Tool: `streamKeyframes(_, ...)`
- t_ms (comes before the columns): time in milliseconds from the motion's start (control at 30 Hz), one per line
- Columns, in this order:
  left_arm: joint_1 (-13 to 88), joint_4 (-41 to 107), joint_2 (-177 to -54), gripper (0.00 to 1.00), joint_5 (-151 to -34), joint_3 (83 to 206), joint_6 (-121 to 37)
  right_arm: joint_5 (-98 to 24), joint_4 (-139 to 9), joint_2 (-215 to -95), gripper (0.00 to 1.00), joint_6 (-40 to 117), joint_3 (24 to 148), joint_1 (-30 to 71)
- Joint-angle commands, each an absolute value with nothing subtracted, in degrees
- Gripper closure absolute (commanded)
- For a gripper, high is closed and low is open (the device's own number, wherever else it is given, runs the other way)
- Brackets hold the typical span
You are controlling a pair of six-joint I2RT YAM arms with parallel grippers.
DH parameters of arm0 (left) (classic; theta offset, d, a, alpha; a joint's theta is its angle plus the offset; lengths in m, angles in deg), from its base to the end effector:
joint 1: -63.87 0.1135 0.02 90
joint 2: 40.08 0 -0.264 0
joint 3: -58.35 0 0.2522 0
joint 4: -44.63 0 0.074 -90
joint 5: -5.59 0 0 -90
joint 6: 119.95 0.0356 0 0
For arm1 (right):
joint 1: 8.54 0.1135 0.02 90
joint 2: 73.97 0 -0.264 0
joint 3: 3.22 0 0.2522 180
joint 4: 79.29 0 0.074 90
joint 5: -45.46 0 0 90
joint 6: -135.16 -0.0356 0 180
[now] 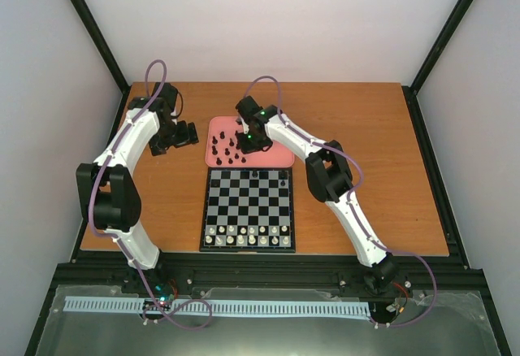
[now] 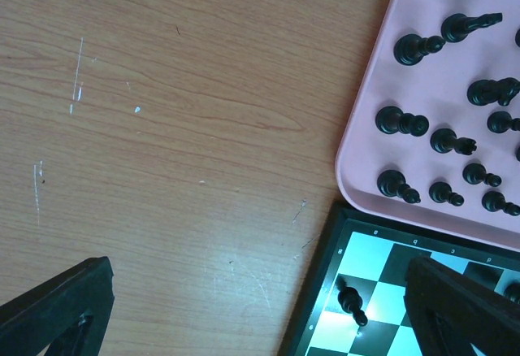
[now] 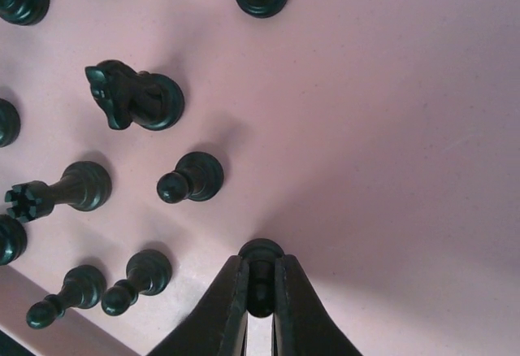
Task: Set up the chess pieces on the board
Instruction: Pick up the chess piece from the storage box, then place the chess piece on the chessboard.
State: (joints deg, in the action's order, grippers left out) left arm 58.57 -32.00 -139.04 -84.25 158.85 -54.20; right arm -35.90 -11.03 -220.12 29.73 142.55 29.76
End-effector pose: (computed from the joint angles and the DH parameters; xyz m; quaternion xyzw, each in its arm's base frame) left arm 0.3400 -0.0314 0.2751 -0.1634 0.9780 -0.0317 0.1258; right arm 0.4136 0.3334 0.1572 -0.2080 0.9577 0.1495 0.1314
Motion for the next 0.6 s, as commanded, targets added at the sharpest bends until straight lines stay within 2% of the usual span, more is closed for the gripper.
streamKeyframes(0,58.44,-32.06,-139.16,0.00,-84.83,161.07,-54.74,-38.24,-10.10,-218.30,0.96,30.60,144.14,30.38)
streamKeyframes(300,58.48,-31.48,-137.83,0.00,-85.59,160.05,-54.95,-40.89,-8.36,-208.26,0.96,30.86,139.99,30.38)
streamKeyframes(400,58.48,-31.28,-137.36,0.00,-86.04,159.79,-55.00,-41.67,-7.95,-203.02,0.96,30.69,134.09,30.41)
streamKeyframes(567,58.50,-31.28,-136.71,0.00,-86.32,159.80,-55.11,-41.96,-9.74,-193.15,0.96,29.43,117.56,30.67)
